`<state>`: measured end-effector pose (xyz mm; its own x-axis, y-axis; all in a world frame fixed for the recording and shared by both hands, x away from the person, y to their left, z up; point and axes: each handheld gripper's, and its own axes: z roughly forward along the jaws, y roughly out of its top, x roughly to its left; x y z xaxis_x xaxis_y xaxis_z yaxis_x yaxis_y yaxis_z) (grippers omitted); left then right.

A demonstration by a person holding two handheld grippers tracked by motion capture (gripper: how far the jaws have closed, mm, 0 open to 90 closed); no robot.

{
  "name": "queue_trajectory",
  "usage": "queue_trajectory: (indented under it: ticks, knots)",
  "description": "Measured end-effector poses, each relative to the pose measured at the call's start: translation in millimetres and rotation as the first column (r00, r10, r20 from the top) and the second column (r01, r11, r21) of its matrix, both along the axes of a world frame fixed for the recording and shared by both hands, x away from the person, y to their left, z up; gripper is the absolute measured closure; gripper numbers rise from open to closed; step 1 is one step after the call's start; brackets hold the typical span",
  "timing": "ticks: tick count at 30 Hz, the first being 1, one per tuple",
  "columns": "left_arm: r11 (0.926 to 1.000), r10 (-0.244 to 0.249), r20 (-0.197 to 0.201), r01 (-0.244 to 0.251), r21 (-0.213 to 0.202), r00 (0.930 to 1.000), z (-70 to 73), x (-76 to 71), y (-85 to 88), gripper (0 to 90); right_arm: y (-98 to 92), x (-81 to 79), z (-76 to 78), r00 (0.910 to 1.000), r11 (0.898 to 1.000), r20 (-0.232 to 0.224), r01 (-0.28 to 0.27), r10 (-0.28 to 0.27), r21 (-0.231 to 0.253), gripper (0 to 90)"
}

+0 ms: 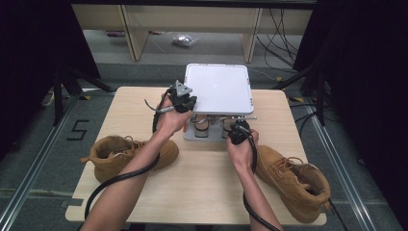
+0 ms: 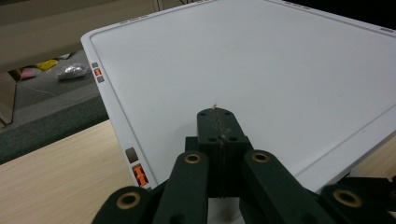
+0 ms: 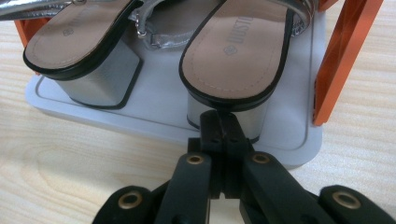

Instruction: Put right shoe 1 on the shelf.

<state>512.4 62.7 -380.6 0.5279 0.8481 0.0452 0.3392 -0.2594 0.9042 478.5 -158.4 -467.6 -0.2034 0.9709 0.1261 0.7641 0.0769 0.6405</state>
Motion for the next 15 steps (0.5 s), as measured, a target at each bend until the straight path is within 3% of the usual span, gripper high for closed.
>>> queue_trajectory:
  ticks: [3, 12, 13, 15]
  knots:
    - [1.0, 0.001, 0.001, -0.001, -0.004, 1.0, -0.1, 0.0, -0.3, 89.5, -2.6, 3.0, -3.4, 0.9988, 0.999, 0.041, -0.026, 0.027, -0.024, 90.0]
    - [1.0, 0.003, 0.004, -0.003, -0.001, 1.0, -0.2, -0.2, -0.7, 89.5, -1.9, 3.2, -4.2, 0.9993, 1.0, 0.036, -0.014, 0.014, -0.008, 90.0]
    - [1.0, 0.003, 0.004, -0.003, 0.0, 1.0, -0.2, -0.2, -0.6, 89.5, -3.2, 3.6, -5.2, 0.9983, 0.999, 0.051, -0.027, 0.029, -0.032, 90.0]
    - [1.0, 0.003, 0.006, -0.003, 0.001, 1.0, -0.3, -0.3, -0.6, 89.5, -1.8, 2.4, -5.2, 0.9987, 1.0, 0.047, -0.02, 0.02, -0.014, 90.0]
